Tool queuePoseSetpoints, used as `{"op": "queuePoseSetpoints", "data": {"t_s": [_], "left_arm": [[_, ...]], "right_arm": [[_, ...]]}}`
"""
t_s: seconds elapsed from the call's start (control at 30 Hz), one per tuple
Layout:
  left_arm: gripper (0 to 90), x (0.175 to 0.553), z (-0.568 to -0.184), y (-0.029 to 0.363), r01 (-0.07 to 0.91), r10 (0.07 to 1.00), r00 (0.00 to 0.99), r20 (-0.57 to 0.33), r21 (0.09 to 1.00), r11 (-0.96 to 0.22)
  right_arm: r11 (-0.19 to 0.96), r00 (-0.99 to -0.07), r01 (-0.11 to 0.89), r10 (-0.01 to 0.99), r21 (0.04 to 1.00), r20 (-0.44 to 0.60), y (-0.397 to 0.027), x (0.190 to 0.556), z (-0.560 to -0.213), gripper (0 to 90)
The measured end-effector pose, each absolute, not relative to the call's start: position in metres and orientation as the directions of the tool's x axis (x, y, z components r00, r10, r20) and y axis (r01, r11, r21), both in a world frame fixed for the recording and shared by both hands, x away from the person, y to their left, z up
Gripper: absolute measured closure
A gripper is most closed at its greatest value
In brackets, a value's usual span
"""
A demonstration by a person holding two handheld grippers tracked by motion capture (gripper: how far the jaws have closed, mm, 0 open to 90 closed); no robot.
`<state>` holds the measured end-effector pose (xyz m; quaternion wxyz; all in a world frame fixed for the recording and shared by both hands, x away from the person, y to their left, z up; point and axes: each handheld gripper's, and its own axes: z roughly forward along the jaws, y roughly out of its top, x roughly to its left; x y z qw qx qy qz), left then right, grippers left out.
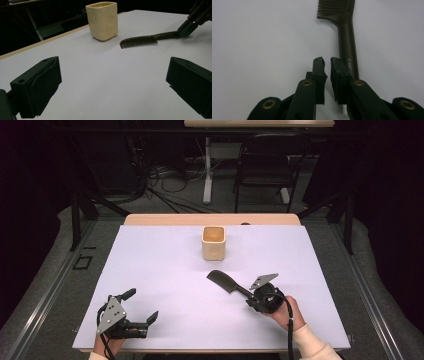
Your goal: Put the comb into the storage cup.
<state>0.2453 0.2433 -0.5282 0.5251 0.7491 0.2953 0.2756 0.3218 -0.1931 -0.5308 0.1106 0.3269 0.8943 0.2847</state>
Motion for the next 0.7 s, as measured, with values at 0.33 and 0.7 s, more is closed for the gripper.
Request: {"op": "queuePoseSetpoints", "data": {"t_s": [0.33, 0.7], "left_arm": [[0.0, 0.245, -0.528, 0.243, 0.154, 0.732, 0.674, 0.101, 0.95, -0.272], [0.0, 0.245, -0.528, 0.244, 0.152, 0.733, 0.672, 0.102, 0.951, -0.271]], "right_arm": [[0.634, -0.758, 0.518, 0.651, 0.574, -0.036, -0.19, 0.32, -0.521, 48.6], [0.638, -0.75, 0.516, 0.659, 0.572, -0.059, -0.188, 0.324, -0.517, 12.0]]}}
